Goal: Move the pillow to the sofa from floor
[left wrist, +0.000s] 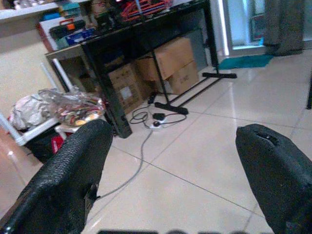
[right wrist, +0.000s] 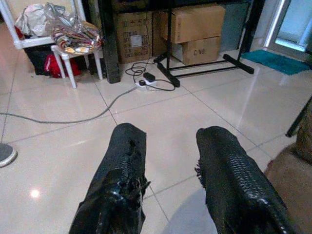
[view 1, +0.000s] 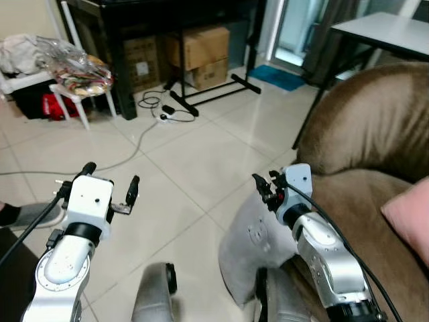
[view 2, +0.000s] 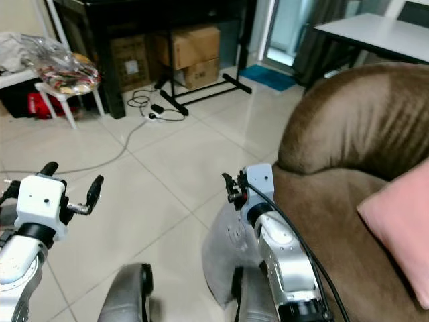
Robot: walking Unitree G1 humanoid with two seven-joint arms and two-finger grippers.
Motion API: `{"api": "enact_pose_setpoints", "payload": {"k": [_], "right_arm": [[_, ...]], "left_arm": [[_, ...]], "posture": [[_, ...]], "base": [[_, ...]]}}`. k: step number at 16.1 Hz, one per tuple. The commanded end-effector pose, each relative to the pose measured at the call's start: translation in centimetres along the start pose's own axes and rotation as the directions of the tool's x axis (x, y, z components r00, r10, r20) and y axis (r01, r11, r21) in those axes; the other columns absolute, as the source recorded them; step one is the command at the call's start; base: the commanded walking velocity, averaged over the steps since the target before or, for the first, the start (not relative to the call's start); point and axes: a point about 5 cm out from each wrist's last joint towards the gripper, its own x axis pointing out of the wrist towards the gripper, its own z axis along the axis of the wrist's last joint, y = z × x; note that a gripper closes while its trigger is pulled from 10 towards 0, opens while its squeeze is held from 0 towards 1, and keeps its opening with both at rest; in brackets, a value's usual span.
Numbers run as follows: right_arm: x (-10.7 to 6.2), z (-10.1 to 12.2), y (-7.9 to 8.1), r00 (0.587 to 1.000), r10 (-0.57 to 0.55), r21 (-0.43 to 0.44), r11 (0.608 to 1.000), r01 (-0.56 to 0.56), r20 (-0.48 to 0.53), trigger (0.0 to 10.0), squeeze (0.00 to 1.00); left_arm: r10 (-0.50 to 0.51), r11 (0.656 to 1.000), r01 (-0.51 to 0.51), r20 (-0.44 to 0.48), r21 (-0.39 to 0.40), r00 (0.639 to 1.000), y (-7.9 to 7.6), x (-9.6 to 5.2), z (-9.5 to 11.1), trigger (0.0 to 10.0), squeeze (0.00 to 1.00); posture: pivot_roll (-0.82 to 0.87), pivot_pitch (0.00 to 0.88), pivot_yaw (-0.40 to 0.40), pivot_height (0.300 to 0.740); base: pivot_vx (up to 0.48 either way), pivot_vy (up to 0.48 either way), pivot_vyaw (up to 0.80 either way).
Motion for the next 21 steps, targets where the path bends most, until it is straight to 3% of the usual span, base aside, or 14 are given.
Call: {"api": "enact_pose_setpoints", "payload": {"k": [1, 7, 10, 11, 14, 15, 16, 19, 21], "right_arm": [[0.2, -0.1, -0.1, 1.0, 0.009, -0.001, 1.0, -0.009, -0.011, 10.0, 0.0], [1.7, -0.4, 0.0, 0.999, 0.033, -0.049, 0.998, -0.035, -0.041, 10.0, 0.0], [3.6, -1.4, 0.0, 0.995, 0.029, -0.017, 0.999, -0.031, -0.096, 10.0, 0.0], [4.4, -1.5, -0.3, 0.995, -0.011, 0.006, 1.0, 0.011, -0.102, 10.0, 1.0], [5.7, -2.0, -2.1, 0.971, -0.177, 0.031, 0.982, 0.185, -0.162, 10.0, 1.0], [5.8, -2.3, -3.3, 0.947, -0.254, 0.012, 0.965, 0.261, -0.198, 10.0, 1.0], [5.9, -2.4, -3.9, 0.934, -0.289, 0.0, 0.955, 0.296, -0.212, 10.0, 1.0], [6.1, -2.2, -5.5, 0.897, -0.368, -0.031, 0.928, 0.372, -0.246, 10.0, 1.0], [5.9, -3.0, -5.8, 0.874, -0.377, -0.005, 0.919, 0.395, -0.306, 10.0, 1.0]], "left_arm": [[-0.005, 1.0, 0.005, 0.002, 0.003, 1.0, -0.2, 0.0, 0.1, 10.0, 0.0], [-0.024, 1.0, 0.024, -0.011, -0.002, 1.0, -0.4, -0.3, -0.1, 10.0, 0.0], [-0.136, 0.99, 0.137, -0.018, 0.028, 0.991, -1.4, 0.1, -0.1, 10.0, 0.0], [-0.175, 0.984, 0.176, -0.019, 0.037, 0.984, -1.6, 0.4, -0.1, 10.0, 0.0], [-0.283, 0.959, 0.283, -0.032, 0.009, 0.959, -2.1, 0.5, 0.0, 10.0, 0.0], [-0.397, 0.917, 0.398, -0.052, 0.003, 0.916, -2.9, -0.1, -0.2, 10.0, 0.0], [-0.45, 0.893, 0.45, -0.062, -0.007, 0.891, -3.3, -0.5, -0.3, 10.0, 0.0], [-0.476, 0.879, 0.476, -0.073, -0.015, 0.876, -3.0, -0.7, -0.3, 10.0, 0.0], [-0.487, 0.873, 0.487, -0.083, -0.023, 0.869, -2.7, -1.1, -0.2, 10.0, 0.0]], "posture": [[0.06, 0.0, -0.023, 0.52], [0.05, 0.0, -0.023, 0.465], [0.05, 0.0, -0.024, 0.465], [0.05, 0.0, -0.025, 0.465], [0.05, 0.0, -0.032, 0.465], [0.05, 0.0, -0.035, 0.465], [0.05, 0.0, -0.034, 0.465], [0.06, 0.0, -0.034, 0.465], [0.06, 0.0, -0.024, 0.465]], "base": [[0.0, 0.0, 0.0], [0.0, 0.0, 0.0], [0.0, 0.0, 0.0], [0.0, 0.0, 0.0], [0.0, 0.0, 0.0], [0.0, 0.0, 0.0], [0.0, 0.0, 0.0], [0.0, 0.0, 0.0], [0.0, 0.0, 0.0]]}}
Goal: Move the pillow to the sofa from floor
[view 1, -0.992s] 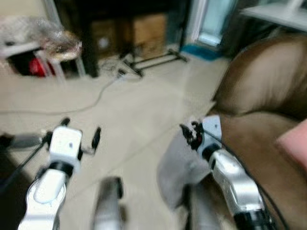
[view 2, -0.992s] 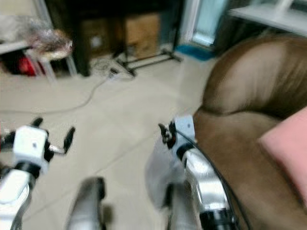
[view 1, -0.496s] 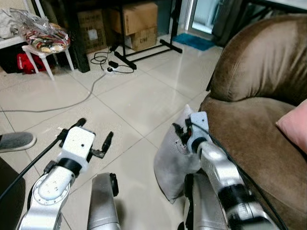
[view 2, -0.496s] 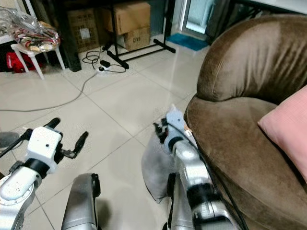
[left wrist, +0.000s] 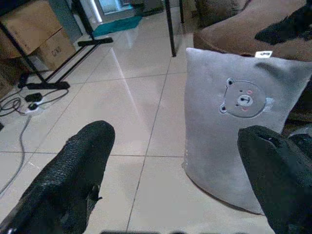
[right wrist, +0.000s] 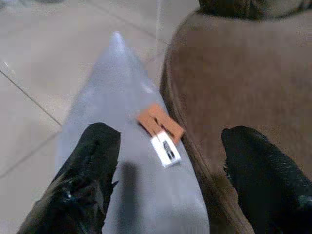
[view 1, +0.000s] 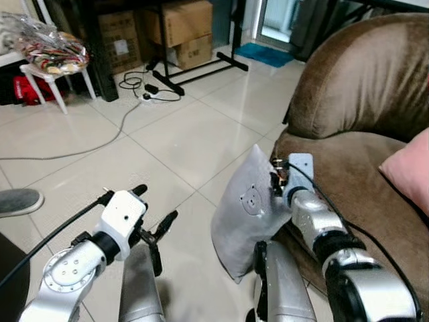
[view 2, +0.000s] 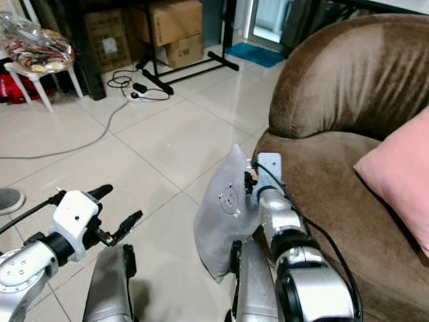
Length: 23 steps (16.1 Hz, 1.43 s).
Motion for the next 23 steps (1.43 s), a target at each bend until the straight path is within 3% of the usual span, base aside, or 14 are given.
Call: {"api": "enact_pose_setpoints", "payload": {"k": [1, 2, 3, 6, 15, 20, 23], "right_arm": [[0.1, -0.5, -0.3, 0.999, -0.011, 0.013, 1.0, 0.012, -0.04, 10.0, 1.0], [0.1, -0.8, -0.3, 0.998, -0.009, 0.029, 1.0, 0.011, -0.058, 10.0, 0.54], [0.1, -1.2, -0.2, 0.997, -0.002, 0.072, 0.997, 0.007, -0.081, 10.0, 0.0], [0.0, -2.1, 0.1, 0.993, 0.023, 0.146, 0.989, -0.006, -0.115, 10.0, 0.0], [-0.4, -3.9, -0.2, 0.985, -0.112, 0.023, 0.993, 0.116, -0.131, 10.0, 0.0], [-0.6, -4.7, -1.2, 0.976, -0.152, 0.012, 0.988, 0.156, -0.156, 10.0, 0.0], [-0.7, -5.2, -1.3, 0.979, -0.121, 0.032, 0.991, 0.127, -0.165, 10.0, 0.0]], "left_arm": [[-0.016, 1.0, 0.016, -0.004, 0.001, 1.0, 0.1, -0.4, 0.3, 10.0, 0.0], [-0.027, 1.0, 0.027, -0.007, -0.001, 1.0, 0.1, -0.5, 0.3, 10.0, 0.0], [-0.033, 0.999, 0.033, -0.007, -0.004, 0.999, 0.2, -0.6, 0.5, 10.0, 0.0], [-0.036, 0.999, 0.035, -0.016, -0.008, 0.999, 0.4, -1.2, 0.6, 10.0, 0.0], [-0.079, 0.997, 0.08, -0.077, 0.01, 0.994, 0.6, -3.4, 1.3, 10.0, 0.0], [-0.093, 0.996, 0.094, -0.107, 0.005, 0.99, 0.2, -4.5, 1.4, 10.0, 0.0], [-0.095, 0.995, 0.095, -0.13, -0.005, 0.987, -0.1, -5.6, 1.4, 10.0, 0.0]], "posture": [[0.07, 0.0, -0.024, 0.465], [0.07, 0.0, -0.023, 0.465], [0.08, 0.0, -0.022, 0.465], [0.11, 0.0, -0.018, 0.465], [0.19, 0.04, 0.023, 0.465], [0.21, 0.073, 0.026, 0.465], [0.23, 0.083, 0.022, 0.465]], "base": [[0.0, 0.0, 0.0], [0.0, 0.0, 0.0], [0.0, 0.0, 0.0], [0.0, 0.0, 0.0], [0.0, 0.0, 0.0], [0.0, 0.0, 0.0], [0.0, 0.0, 0.0]]}}
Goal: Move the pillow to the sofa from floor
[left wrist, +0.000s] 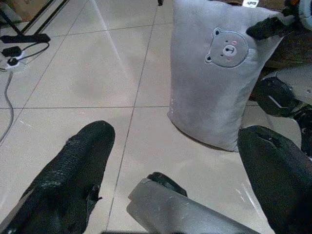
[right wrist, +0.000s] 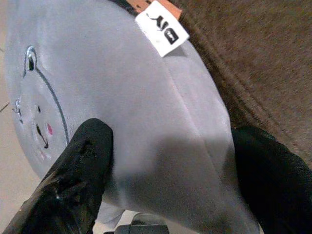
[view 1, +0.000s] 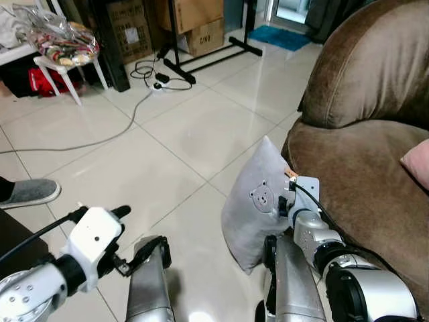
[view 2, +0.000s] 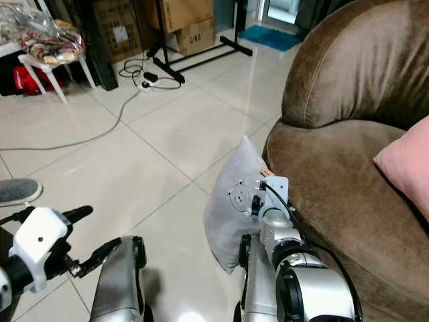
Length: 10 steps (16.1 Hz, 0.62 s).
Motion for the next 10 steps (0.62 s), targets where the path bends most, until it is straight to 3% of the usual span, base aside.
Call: {"api": "enact_pose_setpoints", "payload": {"k": [1, 2, 3, 10], "right_arm": [[-0.04, -0.8, -0.18, 1.0, 0.006, 0.008, 1.0, -0.006, -0.025, 4.6, 0.0], [-0.06, -0.9, -0.12, 1.0, 0.012, 0.013, 1.0, -0.011, -0.027, 0.8, 0.0], [-0.08, -0.99, -0.02, 0.999, 0.017, 0.024, 1.0, -0.016, -0.029, 0.0, 0.0], [-0.23, -1.49, 0.69, 0.998, 0.043, 0.043, 0.998, -0.041, -0.046, 0.0, 0.0]], "left_arm": [[-0.005, 1.0, 0.005, -0.001, 0.015, 1.0, -0.01, -0.49, 0.39, 10.0, 0.0], [-0.006, 1.0, 0.006, -0.004, 0.011, 1.0, -0.08, -0.67, 0.4, 10.0, 0.0], [-0.007, 1.0, 0.007, -0.006, 0.009, 1.0, -0.14, -0.79, 0.4, 10.0, 0.0], [-0.017, 1.0, 0.017, -0.008, -0.002, 1.0, -0.61, -0.69, 0.45, 10.0, 0.0]], "posture": [[0.23, 0.083, 0.02, 0.465], [0.23, 0.083, 0.02, 0.465], [0.23, 0.082, 0.016, 0.465], [0.22, 0.071, 0.013, 0.465]], "base": [[0.0, 0.0, 0.0], [0.0, 0.0, 0.0], [0.0, 0.0, 0.0], [0.0, 0.0, 0.0]]}}
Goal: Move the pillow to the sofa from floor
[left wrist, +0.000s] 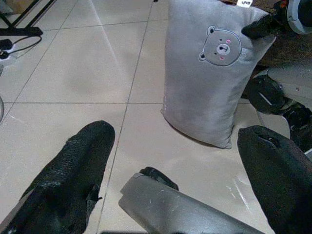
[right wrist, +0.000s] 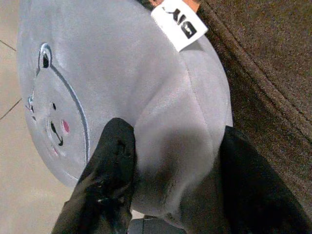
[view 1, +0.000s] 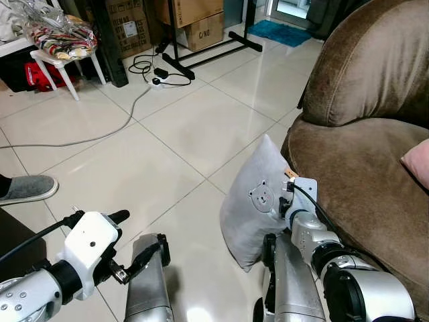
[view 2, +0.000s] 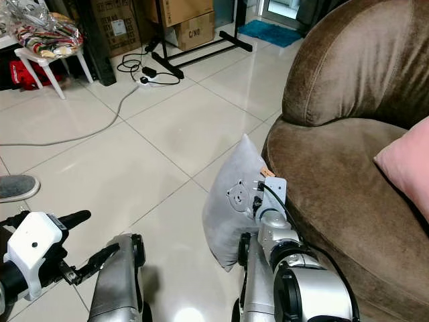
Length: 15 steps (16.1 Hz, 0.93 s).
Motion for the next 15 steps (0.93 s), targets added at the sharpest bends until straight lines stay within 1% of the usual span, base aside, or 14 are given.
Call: {"api": "enact_pose_setpoints", "payload": {"k": [1, 6, 8, 11, 15], "right_arm": [[-0.1, -1.3, 0.0, 0.999, 0.006, 0.007, 1.0, -0.006, -0.04, 0.0, 0.0], [-0.1, -1.1, 0.1, 0.999, 0.01, 0.006, 1.0, -0.009, -0.038, 0.0, 0.0], [-0.1, -1.1, 0.1, 0.999, 0.007, 0.032, 0.999, -0.005, -0.043, 0.0, 0.0], [-0.1, -0.9, 0.3, 0.999, 0.015, 0.031, 0.999, -0.014, -0.04, 0.0, 0.0], [-0.2, -0.8, 1.3, 0.998, 0.059, 0.006, 0.998, -0.059, -0.034, 0.0, 0.0]], "left_arm": [[-0.006, 1.0, 0.006, 0.001, 0.012, 1.0, -0.2, 0.0, 0.3, 10.0, 0.0], [-0.009, 1.0, 0.009, 0.002, 0.01, 1.0, -0.1, 0.2, 0.2, 10.0, 0.0], [-0.011, 1.0, 0.01, 0.002, 0.01, 1.0, -0.2, 0.3, 0.2, 10.0, 0.0], [-0.013, 1.0, 0.013, 0.004, 0.009, 1.0, -0.2, 0.6, 0.1, 10.0, 0.0], [-0.009, 1.0, 0.009, 0.002, 0.01, 1.0, -0.2, 1.5, -0.5, 10.0, 0.0]], "posture": [[0.22, 0.069, 0.012, 0.465], [0.22, 0.062, 0.008, 0.465], [0.22, 0.061, 0.007, 0.465], [0.21, 0.05, 0.002, 0.465], [0.18, 0.0, -0.019, 0.465]], "base": [[0.0, 0.0, 0.0], [0.0, 0.0, 0.0], [0.0, 0.0, 0.0], [0.0, 0.0, 0.0], [0.0, 0.0, 0.0]]}}
